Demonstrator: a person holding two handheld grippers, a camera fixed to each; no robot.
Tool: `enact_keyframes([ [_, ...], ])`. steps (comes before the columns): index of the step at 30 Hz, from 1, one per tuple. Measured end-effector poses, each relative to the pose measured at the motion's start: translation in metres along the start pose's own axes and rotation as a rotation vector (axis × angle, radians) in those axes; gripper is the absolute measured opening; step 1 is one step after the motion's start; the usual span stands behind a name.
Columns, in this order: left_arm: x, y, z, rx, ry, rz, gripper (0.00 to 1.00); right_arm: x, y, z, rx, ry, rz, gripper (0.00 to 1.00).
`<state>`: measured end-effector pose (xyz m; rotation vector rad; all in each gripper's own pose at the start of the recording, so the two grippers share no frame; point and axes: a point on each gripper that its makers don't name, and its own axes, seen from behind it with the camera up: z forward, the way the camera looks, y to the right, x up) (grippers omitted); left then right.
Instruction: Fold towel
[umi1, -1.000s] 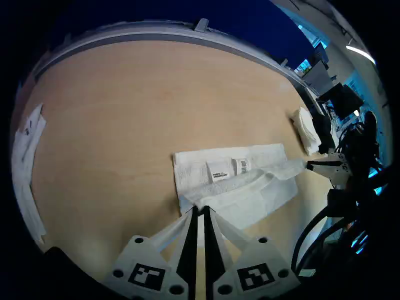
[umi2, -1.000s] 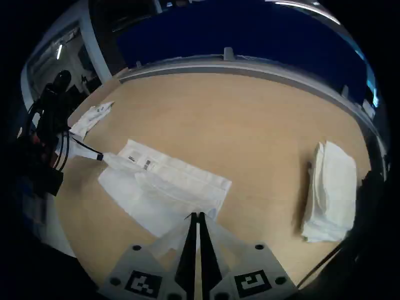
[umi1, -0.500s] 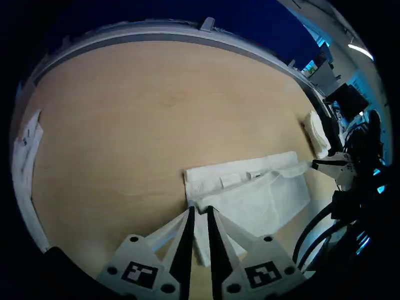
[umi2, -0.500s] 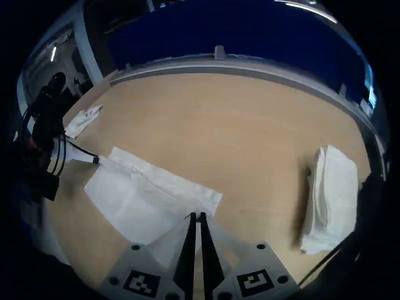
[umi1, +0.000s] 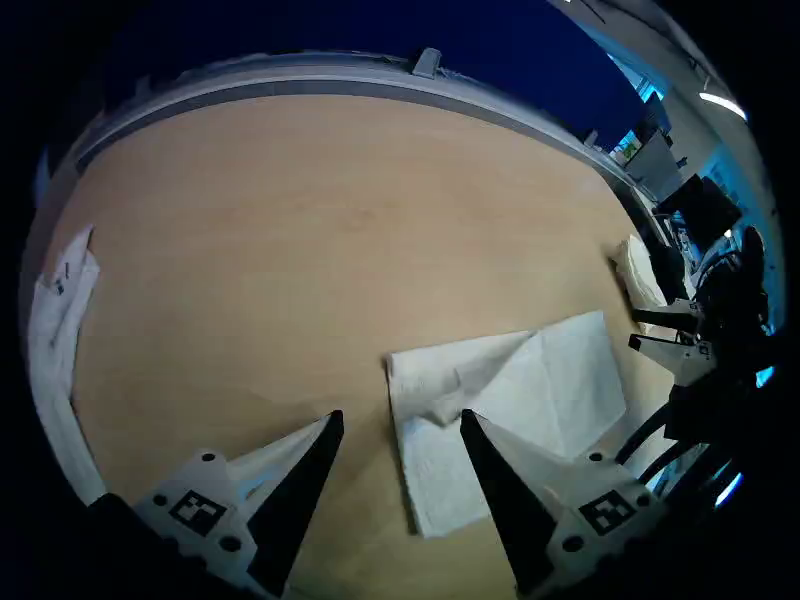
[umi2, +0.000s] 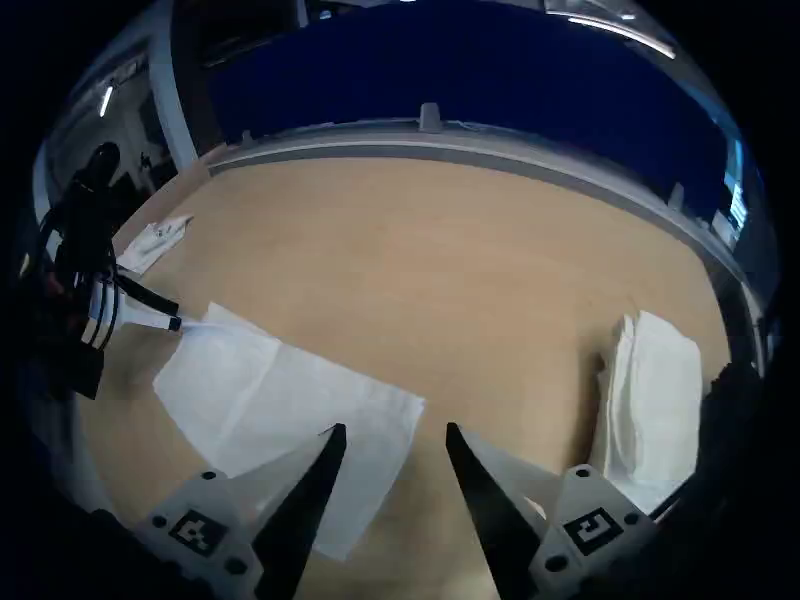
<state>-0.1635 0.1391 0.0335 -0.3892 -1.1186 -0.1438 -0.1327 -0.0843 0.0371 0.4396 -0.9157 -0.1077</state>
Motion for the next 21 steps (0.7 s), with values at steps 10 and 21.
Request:
enact_keyframes([
  [10, 0.004, -0.005, -0.003, 0.012, 0.020, -0.006, 0.95, -0.001, -0.004, -0.003, 0.007, 0.006, -0.002, 0.89],
  [21, -0.017, -0.005, -0.021, 0.031, 0.040, 0.024, 0.95, -0.016, -0.012, -0.022, 0.016, -0.003, -0.034, 0.89],
])
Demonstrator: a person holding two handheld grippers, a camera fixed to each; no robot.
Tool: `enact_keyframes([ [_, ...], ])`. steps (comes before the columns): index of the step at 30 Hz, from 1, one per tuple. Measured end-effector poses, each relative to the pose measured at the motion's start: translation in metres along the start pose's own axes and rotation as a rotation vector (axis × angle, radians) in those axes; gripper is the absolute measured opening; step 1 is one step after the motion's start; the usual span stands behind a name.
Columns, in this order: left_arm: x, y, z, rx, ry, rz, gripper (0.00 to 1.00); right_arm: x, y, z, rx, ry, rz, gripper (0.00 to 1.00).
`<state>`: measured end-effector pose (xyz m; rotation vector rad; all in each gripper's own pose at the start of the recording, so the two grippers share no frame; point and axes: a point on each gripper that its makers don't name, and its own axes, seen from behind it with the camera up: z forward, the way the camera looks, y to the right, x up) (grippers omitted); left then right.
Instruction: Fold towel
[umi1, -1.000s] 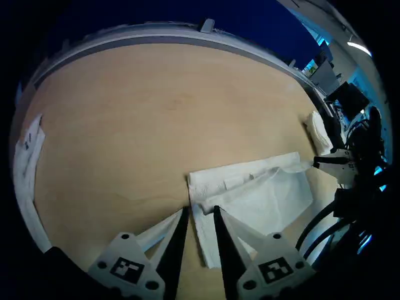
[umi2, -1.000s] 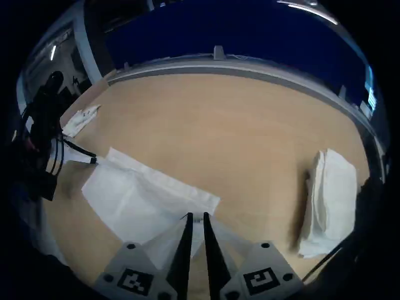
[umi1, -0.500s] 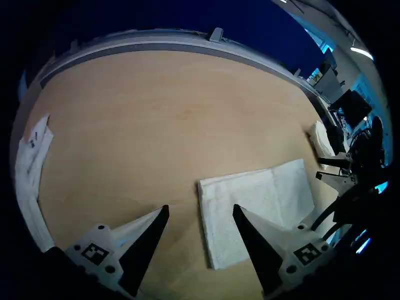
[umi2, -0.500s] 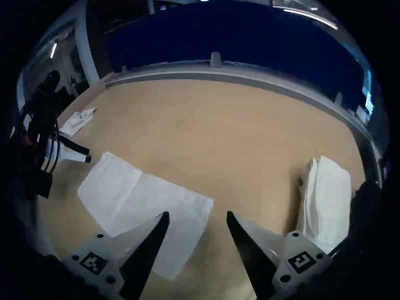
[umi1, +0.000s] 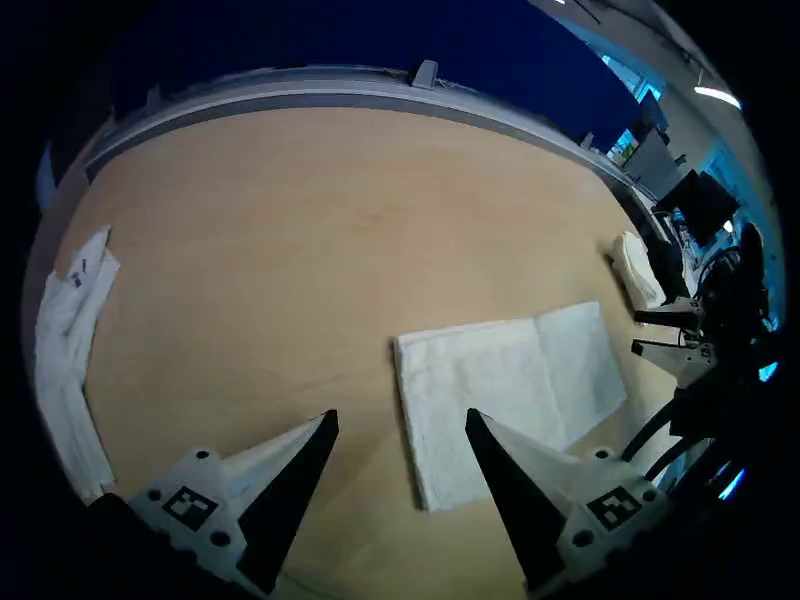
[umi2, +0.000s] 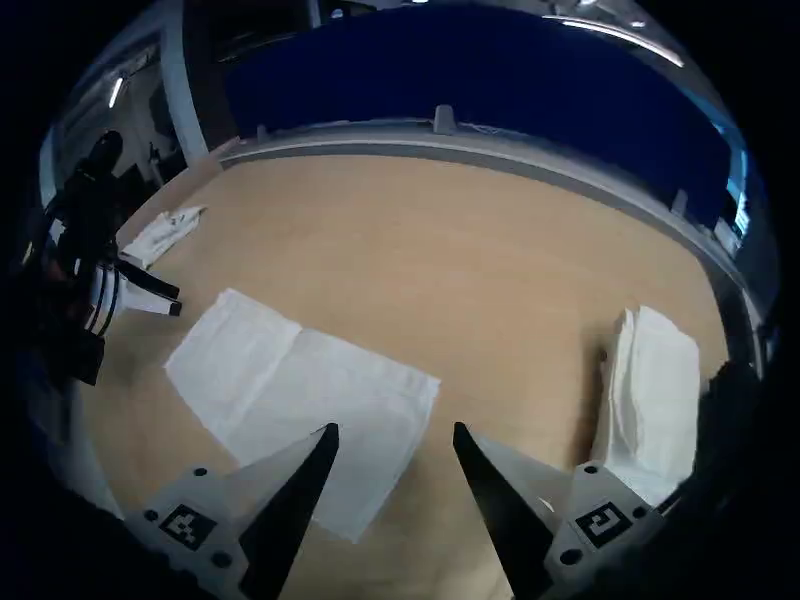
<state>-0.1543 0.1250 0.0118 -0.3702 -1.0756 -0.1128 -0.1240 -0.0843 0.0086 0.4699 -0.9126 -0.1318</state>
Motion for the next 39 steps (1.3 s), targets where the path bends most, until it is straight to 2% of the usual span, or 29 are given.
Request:
enact_keyframes([
  [5, -0.026, -0.004, -0.015, 0.033, 0.006, 0.006, 0.95, -0.015, -0.009, -0.011, -0.001, -0.002, -0.006, 0.89],
  [14, -0.074, -0.007, -0.040, 0.076, 0.017, -0.025, 0.95, -0.043, -0.022, -0.030, -0.011, -0.007, 0.012, 0.89],
  [20, -0.088, -0.007, -0.045, 0.077, 0.017, -0.063, 0.95, -0.048, -0.024, -0.032, -0.014, -0.006, 0.029, 0.89],
  [23, -0.089, -0.010, -0.047, 0.084, 0.024, -0.069, 0.95, -0.048, -0.024, -0.033, -0.008, -0.007, 0.017, 0.89],
  [30, -0.099, -0.015, -0.061, 0.111, 0.035, -0.079, 0.95, -0.055, -0.032, -0.032, 0.033, -0.037, -0.062, 0.89],
  [39, -0.134, -0.028, -0.086, 0.166, 0.046, -0.137, 0.95, -0.070, -0.042, -0.029, 0.093, -0.093, -0.172, 0.89],
])
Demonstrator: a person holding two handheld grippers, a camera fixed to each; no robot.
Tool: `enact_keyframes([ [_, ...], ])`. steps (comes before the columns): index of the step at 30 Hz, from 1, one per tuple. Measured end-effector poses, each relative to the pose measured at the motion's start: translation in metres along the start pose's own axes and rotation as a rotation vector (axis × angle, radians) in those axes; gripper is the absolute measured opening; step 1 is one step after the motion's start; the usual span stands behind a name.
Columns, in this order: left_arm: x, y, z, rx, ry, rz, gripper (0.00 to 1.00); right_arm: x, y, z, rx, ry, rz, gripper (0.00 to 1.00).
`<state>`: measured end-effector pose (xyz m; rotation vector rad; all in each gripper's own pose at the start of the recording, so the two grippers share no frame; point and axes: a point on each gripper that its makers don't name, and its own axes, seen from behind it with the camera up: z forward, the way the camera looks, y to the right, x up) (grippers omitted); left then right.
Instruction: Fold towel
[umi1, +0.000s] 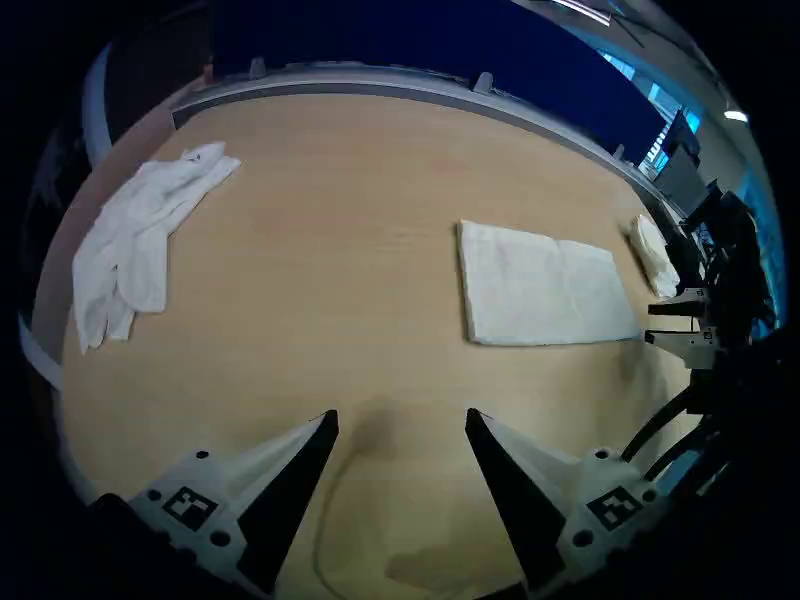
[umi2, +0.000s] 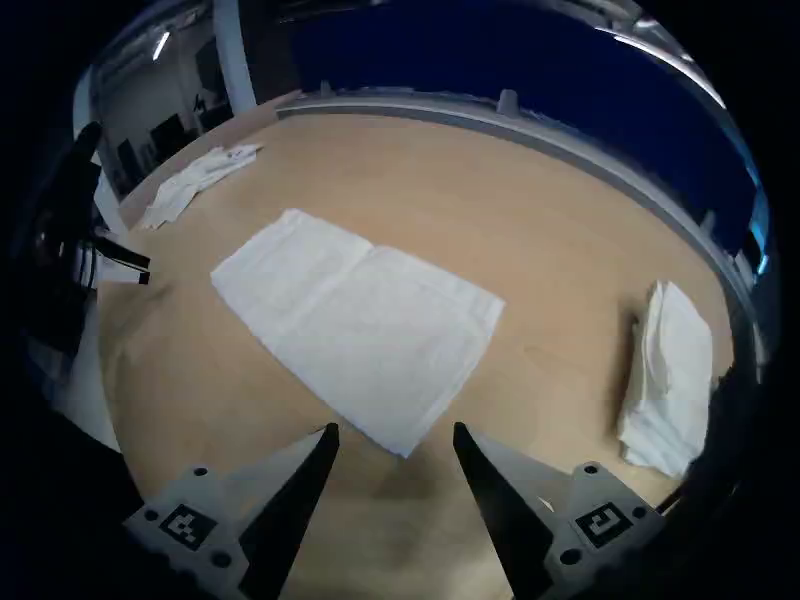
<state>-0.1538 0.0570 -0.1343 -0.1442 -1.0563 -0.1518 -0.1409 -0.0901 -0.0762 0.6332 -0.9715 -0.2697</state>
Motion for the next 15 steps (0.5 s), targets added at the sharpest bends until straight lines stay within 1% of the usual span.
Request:
enact_keyframes([
  [3, -0.012, -0.007, -0.010, 0.018, 0.001, -0.014, 0.95, -0.003, -0.003, 0.001, 0.016, -0.019, -0.039, 0.89],
  [8, -0.029, -0.018, -0.028, 0.047, 0.003, -0.019, 0.95, -0.010, -0.005, 0.005, 0.036, -0.051, -0.092, 0.88],
  [11, -0.035, -0.025, -0.034, 0.061, 0.005, -0.029, 0.95, -0.013, -0.004, 0.007, 0.042, -0.062, -0.107, 0.83],
  [15, -0.038, -0.031, -0.040, 0.074, 0.011, -0.048, 0.95, -0.017, -0.003, 0.011, 0.045, -0.080, -0.113, 0.71],
])
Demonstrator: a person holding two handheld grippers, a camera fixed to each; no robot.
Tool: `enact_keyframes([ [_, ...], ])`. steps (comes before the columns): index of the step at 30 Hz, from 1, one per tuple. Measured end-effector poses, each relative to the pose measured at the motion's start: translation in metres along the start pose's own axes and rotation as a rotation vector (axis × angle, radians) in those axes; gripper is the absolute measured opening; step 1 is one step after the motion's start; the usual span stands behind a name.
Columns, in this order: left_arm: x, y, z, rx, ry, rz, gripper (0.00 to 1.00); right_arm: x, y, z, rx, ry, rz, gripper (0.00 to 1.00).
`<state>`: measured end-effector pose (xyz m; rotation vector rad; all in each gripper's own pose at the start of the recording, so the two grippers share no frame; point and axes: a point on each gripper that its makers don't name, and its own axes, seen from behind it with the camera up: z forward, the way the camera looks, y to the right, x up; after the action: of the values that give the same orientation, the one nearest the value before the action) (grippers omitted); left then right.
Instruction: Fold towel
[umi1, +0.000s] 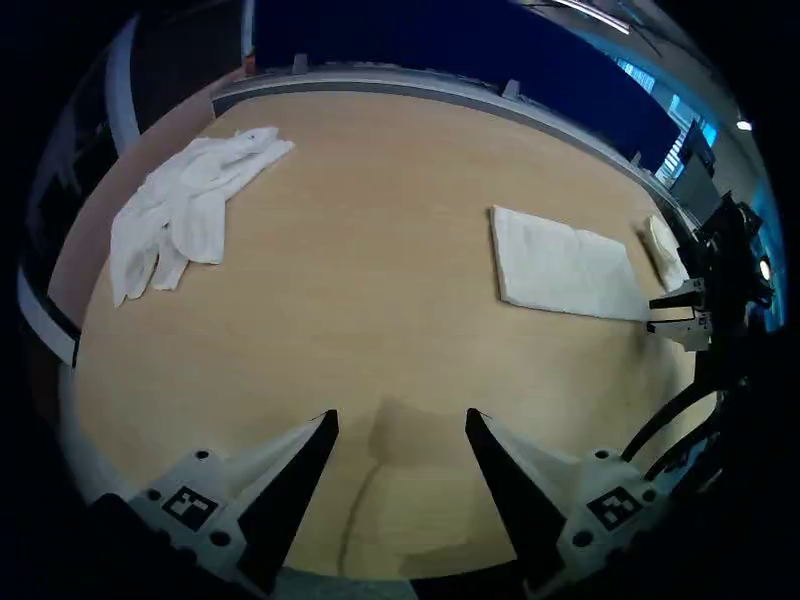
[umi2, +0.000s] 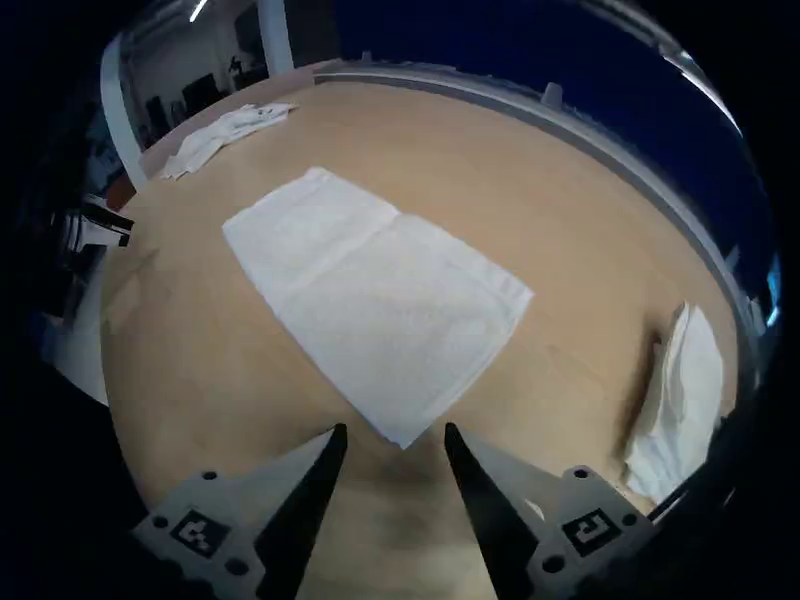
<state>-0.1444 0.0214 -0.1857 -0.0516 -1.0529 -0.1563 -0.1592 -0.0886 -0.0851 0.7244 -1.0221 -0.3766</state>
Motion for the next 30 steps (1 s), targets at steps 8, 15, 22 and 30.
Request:
enact_keyframes([
  [8, -0.004, -0.005, -0.008, 0.007, 0.008, -0.013, 0.95, -0.005, 0.002, 0.008, 0.008, -0.016, 0.015, 0.41],
  [15, -0.012, -0.009, -0.009, 0.008, -0.001, -0.016, 0.95, -0.008, 0.003, 0.009, 0.011, -0.019, 0.024, 0.20],
  [22, -0.017, -0.012, -0.009, 0.008, -0.007, -0.026, 0.95, -0.003, 0.006, 0.008, -0.010, -0.005, 0.009, 0.03],
  [30, -0.019, -0.013, -0.010, 0.006, -0.007, -0.029, 0.95, 0.010, 0.006, 0.003, -0.007, 0.019, 0.008, 0.03],
])
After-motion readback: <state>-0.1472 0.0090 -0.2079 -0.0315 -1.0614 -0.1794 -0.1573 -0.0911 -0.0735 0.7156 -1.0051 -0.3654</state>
